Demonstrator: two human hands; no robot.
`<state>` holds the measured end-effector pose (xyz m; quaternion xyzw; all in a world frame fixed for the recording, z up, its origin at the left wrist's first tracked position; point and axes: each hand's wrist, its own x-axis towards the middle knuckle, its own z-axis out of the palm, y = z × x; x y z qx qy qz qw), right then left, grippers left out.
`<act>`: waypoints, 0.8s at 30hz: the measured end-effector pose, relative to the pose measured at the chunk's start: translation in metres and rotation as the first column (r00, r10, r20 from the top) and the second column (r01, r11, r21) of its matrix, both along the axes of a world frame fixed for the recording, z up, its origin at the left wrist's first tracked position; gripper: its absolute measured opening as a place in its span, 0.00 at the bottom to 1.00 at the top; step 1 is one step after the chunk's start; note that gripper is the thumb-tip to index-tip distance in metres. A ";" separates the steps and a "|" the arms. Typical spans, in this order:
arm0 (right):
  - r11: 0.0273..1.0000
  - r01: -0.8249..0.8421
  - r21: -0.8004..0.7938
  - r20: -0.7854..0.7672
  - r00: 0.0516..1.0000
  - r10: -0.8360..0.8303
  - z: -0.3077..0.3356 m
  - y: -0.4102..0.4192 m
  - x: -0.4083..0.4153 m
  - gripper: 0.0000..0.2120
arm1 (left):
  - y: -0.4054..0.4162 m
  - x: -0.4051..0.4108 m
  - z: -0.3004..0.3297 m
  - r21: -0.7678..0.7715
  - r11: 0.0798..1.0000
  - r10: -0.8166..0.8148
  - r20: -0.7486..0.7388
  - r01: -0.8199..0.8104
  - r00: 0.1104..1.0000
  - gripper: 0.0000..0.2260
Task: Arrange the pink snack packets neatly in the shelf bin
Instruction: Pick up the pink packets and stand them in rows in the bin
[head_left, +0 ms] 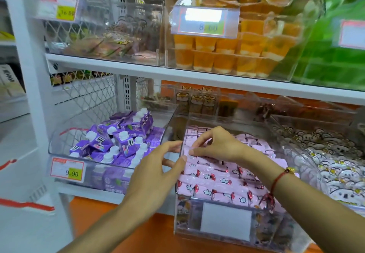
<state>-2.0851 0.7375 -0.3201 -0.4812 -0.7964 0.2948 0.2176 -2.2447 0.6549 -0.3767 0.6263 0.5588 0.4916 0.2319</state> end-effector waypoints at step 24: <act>0.857 0.081 -0.510 -0.840 0.168 -0.516 0.006 -0.067 0.045 0.10 | -0.012 0.020 0.050 0.430 0.865 0.059 -0.601 0.260 0.797 0.26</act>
